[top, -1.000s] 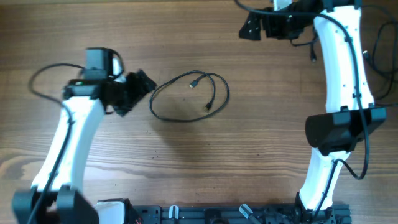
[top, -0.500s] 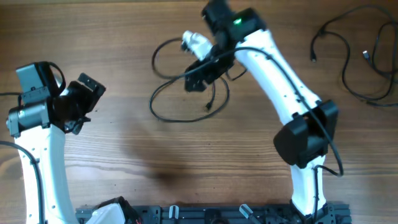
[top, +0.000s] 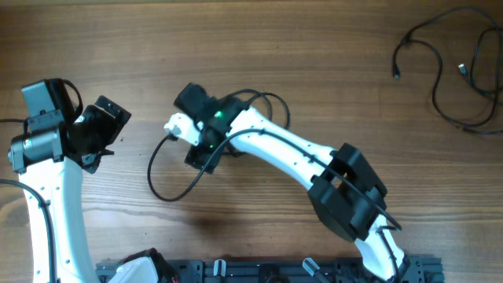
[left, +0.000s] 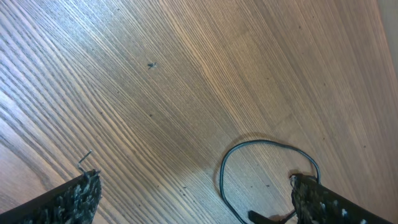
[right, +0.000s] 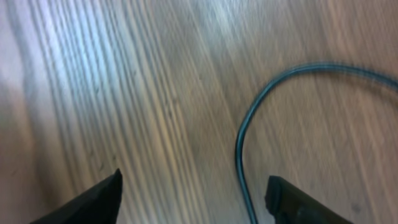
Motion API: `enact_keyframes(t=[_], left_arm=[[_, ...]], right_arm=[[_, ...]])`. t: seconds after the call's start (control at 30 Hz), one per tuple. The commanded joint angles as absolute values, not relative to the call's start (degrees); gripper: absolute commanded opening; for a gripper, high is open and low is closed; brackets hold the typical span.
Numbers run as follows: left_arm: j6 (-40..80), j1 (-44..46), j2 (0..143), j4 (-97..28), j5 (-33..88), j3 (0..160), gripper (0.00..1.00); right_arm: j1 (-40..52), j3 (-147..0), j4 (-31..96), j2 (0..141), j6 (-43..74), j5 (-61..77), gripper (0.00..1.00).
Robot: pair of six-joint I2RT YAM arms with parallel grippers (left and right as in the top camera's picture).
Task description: Untangle cables
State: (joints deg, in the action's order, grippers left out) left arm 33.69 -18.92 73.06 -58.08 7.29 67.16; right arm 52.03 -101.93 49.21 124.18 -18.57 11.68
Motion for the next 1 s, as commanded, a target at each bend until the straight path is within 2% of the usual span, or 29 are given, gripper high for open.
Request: enact_keyframes(t=[0.0,0.13,0.23,0.77,0.9,0.97], left_arm=[[33.4,-19.2,72.2,-58.1,6.5,67.7,1.0],[33.4,-19.2,72.2,-58.1,6.5,67.7,1.0],[33.4,-19.2,72.2,-58.1,6.5,67.7,1.0],[33.4,-19.2,72.2,-58.1,6.5,67.7,1.0],[33.4,-19.2,72.2,-58.1,6.5,67.7,1.0],[33.4,-19.2,72.2,-58.1,6.5,67.7,1.0]], right_arm=[[52.5,-99.0,44.1,123.3,-18.5,6.3,0.71],[52.5,-93.9,34.6,123.4,-17.9,3.4,0.63],[52.5,-91.4,31.0,123.4,-17.3,3.4,0.49],[52.4,-85.1,21.5,125.1,-11.3,0.4,0.39],[51.4,-85.1,21.9,125.3,-10.5,0.5,0.23],[51.4,-85.0,21.9,125.3,-10.6,3.2,0.25]])
